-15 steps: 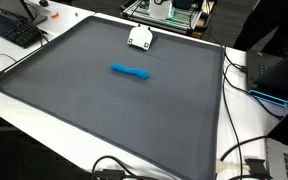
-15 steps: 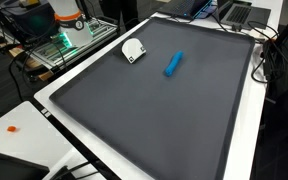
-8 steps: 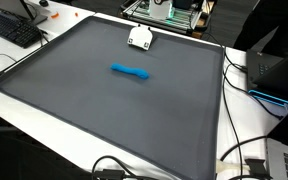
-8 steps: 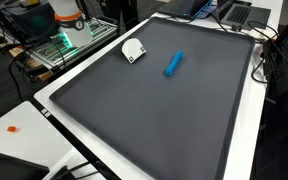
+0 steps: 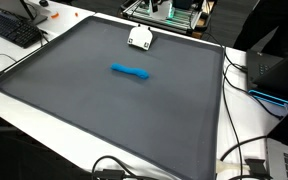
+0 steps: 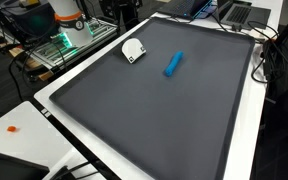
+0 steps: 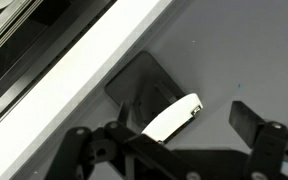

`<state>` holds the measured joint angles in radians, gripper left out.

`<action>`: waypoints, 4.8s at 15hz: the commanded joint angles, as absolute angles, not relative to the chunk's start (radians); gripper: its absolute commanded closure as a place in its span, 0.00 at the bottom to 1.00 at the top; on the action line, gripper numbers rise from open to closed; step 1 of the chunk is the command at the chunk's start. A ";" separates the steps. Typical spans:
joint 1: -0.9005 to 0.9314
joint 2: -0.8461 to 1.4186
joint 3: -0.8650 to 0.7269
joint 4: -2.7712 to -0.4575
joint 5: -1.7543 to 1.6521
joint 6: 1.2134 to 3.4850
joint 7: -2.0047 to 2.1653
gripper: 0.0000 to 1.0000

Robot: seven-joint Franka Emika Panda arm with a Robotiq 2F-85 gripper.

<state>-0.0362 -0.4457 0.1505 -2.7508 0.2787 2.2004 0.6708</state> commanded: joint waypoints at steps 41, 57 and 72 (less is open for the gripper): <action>0.009 0.007 0.103 -2.747 0.249 2.845 1.206 0.00; 0.021 -0.001 0.074 -2.742 0.167 2.841 1.389 0.90; 0.044 -0.136 0.086 -2.669 0.248 2.611 1.329 0.99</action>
<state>0.0187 -0.0854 0.0872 -2.7004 0.2145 2.6980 1.3892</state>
